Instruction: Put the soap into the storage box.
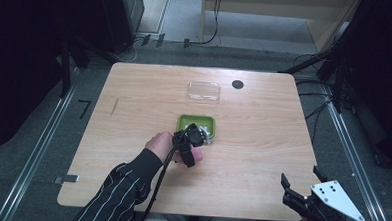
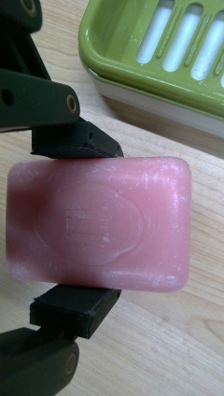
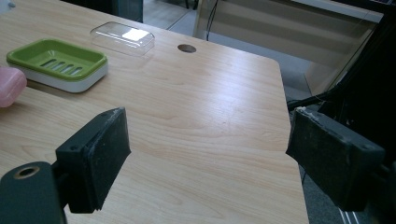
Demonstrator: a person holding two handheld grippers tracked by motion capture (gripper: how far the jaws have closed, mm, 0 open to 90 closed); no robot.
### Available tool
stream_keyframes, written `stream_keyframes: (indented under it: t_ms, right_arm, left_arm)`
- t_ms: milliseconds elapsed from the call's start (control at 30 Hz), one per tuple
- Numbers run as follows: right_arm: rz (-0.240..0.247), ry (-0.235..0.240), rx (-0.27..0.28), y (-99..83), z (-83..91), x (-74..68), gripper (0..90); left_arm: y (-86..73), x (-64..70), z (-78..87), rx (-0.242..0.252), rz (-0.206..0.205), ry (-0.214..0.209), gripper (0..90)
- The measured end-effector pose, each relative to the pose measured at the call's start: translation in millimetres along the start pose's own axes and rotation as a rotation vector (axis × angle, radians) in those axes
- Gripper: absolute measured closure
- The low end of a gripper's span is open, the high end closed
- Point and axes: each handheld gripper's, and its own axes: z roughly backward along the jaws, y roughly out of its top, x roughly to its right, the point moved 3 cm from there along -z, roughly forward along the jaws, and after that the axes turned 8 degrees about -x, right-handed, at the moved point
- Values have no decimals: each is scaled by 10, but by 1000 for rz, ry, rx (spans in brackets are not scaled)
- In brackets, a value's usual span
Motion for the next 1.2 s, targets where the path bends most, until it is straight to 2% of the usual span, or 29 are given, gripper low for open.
stream_keyframes:
  t_ms: [900, 1200]
  right_arm:
    - [2, -1, 5, -2, 2, 9, 135]
    - [0, 1, 3, -2, 2, 9, 135]
  left_arm:
    - [156, -89, 139, 15, -66, 2, 384]
    - [192, -132, 162, 16, -73, 2, 384]
